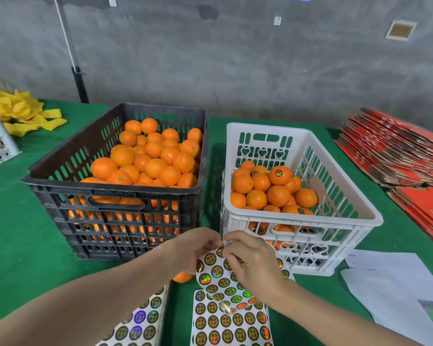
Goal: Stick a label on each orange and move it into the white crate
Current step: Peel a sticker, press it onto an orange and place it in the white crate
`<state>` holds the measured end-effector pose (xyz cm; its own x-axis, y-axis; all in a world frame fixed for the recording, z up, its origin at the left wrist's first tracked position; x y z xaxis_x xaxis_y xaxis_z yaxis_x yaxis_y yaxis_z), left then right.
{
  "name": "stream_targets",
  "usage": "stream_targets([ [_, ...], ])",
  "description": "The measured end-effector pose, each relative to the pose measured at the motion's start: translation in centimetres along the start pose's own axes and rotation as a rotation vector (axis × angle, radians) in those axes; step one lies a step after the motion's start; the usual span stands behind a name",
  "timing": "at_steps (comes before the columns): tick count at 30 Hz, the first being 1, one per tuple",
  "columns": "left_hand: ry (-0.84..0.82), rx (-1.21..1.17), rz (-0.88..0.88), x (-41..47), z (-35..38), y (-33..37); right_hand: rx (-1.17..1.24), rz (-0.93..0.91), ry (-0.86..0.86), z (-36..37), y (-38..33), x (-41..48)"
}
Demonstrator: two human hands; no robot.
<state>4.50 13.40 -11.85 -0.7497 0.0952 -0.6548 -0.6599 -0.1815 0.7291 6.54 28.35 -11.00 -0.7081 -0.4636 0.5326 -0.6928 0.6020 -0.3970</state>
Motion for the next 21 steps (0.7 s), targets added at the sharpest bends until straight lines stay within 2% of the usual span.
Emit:
stream_targets([
  [2,-0.016,0.019,0.004,0.0,0.0,-0.1,0.05,0.02,-0.023,0.4,0.0,-0.2],
  [5,-0.007,0.091,0.05,0.1,-0.3,0.0,0.212,0.236,-0.066,0.6,0.6,-0.1],
  [8,0.005,0.117,0.105,0.1,-0.3,0.2,0.213,0.397,-0.091,0.4,1.2,0.2],
  [11,0.013,0.096,0.095,0.1,0.0,0.0,0.174,0.318,-0.121,0.3,1.0,0.4],
  [17,0.022,0.067,0.077,0.1,0.7,-0.6,-0.118,-0.059,-0.031,0.1,0.1,0.1],
  [19,-0.012,0.113,0.075,-0.3,0.7,-0.5,0.028,-0.007,-0.022,-0.2,0.1,0.0],
  [21,-0.03,0.236,0.123,-0.3,0.2,-0.3,0.383,0.231,0.024,-0.8,0.2,0.3],
])
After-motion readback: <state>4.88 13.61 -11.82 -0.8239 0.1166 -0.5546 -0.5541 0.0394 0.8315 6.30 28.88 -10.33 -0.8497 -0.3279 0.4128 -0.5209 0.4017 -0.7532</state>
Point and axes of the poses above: each hand's wrist, its own x-axis towards the middle knuckle, its own z-axis out of the palm, y = z × x, the point moved 1 cm from there along x, towards the middle knuckle, and after that the axes turned 9 degrees about z, right-handed, at the moved point
